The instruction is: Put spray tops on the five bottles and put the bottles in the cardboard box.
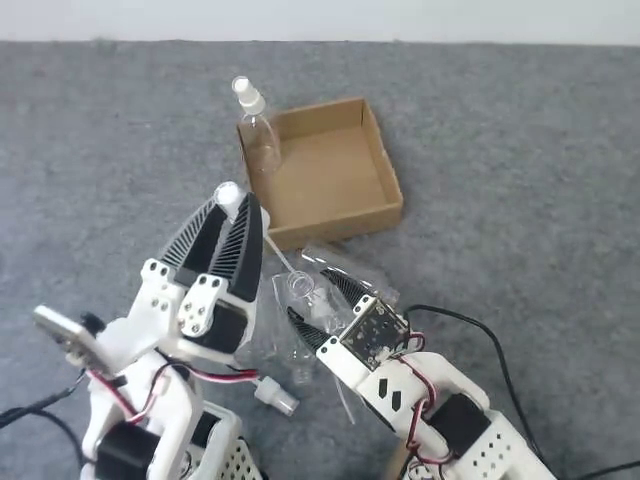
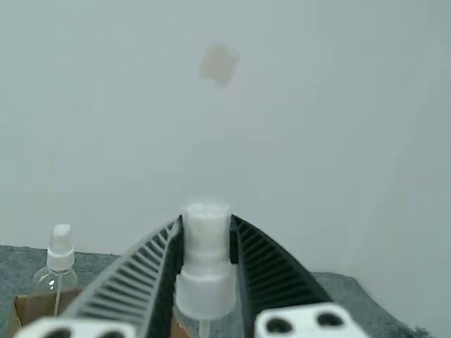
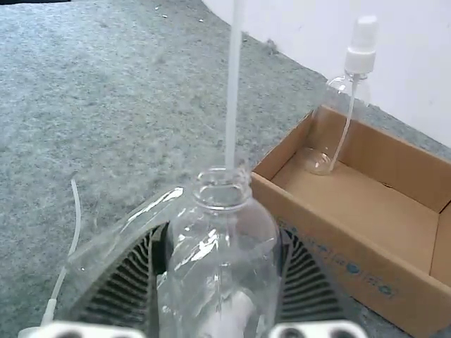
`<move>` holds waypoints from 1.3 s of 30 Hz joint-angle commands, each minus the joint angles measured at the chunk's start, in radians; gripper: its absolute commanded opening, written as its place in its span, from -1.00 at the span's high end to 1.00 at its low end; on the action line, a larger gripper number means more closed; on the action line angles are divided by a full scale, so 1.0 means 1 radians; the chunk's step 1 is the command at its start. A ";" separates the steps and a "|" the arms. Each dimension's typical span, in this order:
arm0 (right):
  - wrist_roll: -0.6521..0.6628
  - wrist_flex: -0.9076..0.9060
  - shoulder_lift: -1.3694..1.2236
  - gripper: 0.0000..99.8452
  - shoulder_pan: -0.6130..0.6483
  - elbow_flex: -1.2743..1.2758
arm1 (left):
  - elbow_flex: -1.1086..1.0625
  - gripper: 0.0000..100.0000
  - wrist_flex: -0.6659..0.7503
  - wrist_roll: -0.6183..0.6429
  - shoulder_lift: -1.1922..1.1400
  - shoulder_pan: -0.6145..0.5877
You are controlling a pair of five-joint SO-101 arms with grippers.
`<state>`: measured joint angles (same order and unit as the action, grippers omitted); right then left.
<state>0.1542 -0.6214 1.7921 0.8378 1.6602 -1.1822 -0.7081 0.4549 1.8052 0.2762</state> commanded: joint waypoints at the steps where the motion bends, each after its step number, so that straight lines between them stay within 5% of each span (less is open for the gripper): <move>1: -0.012 0.007 0.022 0.99 0.007 0.023 | -0.013 0.98 -0.002 -0.008 0.018 0.006; 16: -0.012 0.101 0.024 0.99 -0.079 0.023 | -0.104 0.97 0.000 -0.094 0.018 0.175; 26: -0.012 0.101 0.024 0.99 -0.079 0.023 | -0.108 0.96 -0.038 -0.097 0.018 0.172; 39: -0.012 0.101 0.024 0.99 -0.079 0.023 | -0.104 0.71 -0.074 -0.120 0.018 0.172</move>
<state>0.1527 -0.5478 1.7921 0.7779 1.6602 -1.3050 -0.7787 0.3475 1.8052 0.4419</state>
